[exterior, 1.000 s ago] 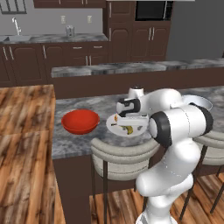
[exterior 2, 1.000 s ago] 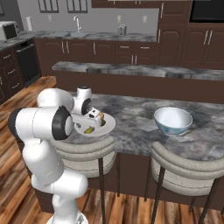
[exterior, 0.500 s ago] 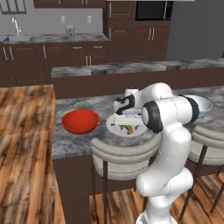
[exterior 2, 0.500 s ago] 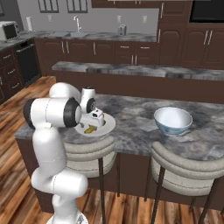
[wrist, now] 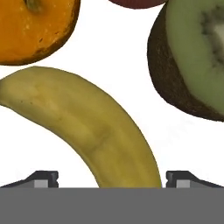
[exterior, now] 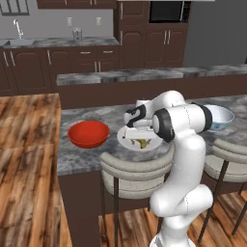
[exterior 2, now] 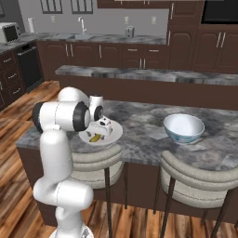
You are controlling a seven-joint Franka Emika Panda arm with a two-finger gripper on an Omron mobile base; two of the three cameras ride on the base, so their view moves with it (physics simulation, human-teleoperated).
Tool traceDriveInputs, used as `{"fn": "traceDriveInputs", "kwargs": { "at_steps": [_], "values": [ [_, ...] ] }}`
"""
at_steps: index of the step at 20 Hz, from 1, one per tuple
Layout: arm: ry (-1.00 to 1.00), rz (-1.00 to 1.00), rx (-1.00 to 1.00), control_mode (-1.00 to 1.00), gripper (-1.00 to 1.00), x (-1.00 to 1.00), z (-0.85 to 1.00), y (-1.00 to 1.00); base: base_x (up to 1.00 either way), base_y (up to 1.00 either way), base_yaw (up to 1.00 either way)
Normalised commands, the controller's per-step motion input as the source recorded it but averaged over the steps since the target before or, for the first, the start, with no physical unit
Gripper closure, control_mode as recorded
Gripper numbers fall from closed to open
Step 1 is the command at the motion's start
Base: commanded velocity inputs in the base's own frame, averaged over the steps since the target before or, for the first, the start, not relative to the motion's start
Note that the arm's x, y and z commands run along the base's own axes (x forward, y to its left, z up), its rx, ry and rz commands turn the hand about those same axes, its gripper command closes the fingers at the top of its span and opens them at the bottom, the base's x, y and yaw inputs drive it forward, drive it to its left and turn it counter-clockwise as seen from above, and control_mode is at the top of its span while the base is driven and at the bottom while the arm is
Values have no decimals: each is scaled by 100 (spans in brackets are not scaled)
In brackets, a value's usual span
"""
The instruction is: Take the fruits from the plate on the dining counter and place two fruits in each bowl.
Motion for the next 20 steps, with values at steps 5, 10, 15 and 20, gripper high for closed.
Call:
{"fn": "traceDriveInputs", "kwargs": {
  "at_steps": [5,10,15,20],
  "values": [
    [5,6,2,-100,100,-2,0,0,0,0,0],
    [0,29,6,-100,100,-10,57,0,0,0,0],
    [-5,34,0,-100,100,-9,88,15,0,0,0],
    [-13,27,0,-100,100,0,77,35,0,0,0]
  ]
}}
